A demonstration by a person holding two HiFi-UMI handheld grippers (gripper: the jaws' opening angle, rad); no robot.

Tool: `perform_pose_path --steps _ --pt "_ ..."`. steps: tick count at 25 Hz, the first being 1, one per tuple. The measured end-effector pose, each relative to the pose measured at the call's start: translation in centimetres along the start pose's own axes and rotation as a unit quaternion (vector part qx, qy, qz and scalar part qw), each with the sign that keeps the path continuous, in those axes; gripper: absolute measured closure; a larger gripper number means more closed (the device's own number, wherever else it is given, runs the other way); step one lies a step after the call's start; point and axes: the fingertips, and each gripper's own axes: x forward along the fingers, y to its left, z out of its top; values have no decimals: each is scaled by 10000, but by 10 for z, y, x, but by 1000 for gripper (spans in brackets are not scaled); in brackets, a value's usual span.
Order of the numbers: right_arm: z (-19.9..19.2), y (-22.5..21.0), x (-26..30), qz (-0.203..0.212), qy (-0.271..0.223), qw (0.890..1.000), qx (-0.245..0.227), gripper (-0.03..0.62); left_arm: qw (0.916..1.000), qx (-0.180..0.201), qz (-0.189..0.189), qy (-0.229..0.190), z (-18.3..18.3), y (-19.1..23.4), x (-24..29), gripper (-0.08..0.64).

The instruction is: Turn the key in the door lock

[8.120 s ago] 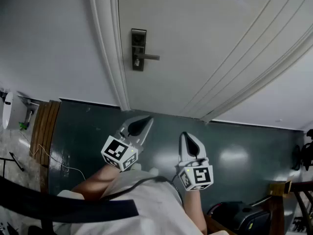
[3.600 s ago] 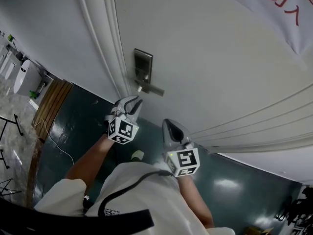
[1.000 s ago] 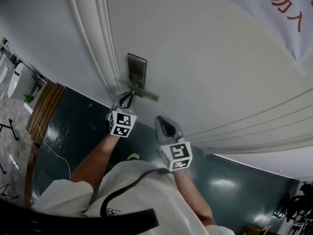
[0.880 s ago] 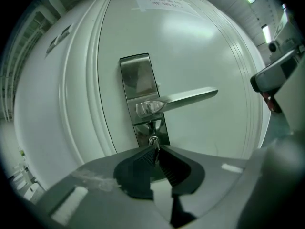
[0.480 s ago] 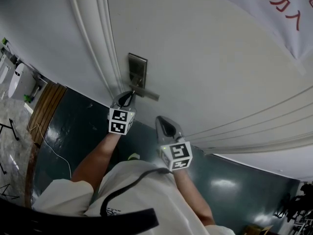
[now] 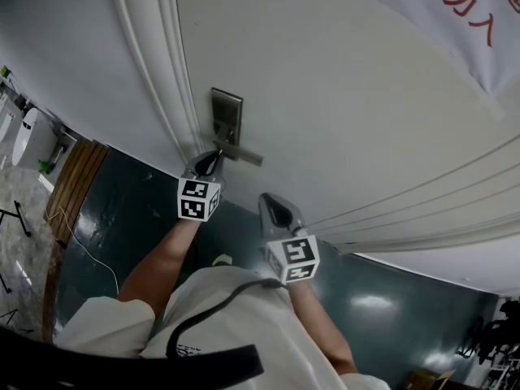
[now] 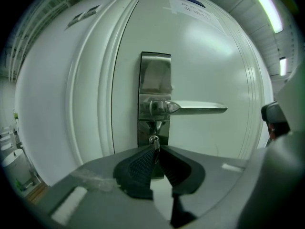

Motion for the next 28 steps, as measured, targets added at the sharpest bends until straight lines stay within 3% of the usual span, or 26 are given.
perform_pose_path --steps 11,18,23,28 --pt "-1 3 0 -3 2 10000 6 584 9945 -1001 -301 -16 -2 3 0 522" --pt "-2 3 0 -16 25 10000 2 584 9793 -1942 -556 -99 -5 6 0 536" --pt "-3 1 -1 -39 49 10000 2 584 9759 -2098 -587 -94 -6 7 1 537" --pt "-2 1 0 -42 28 10000 3 584 9596 -2716 -731 -114 -9 9 1 535"
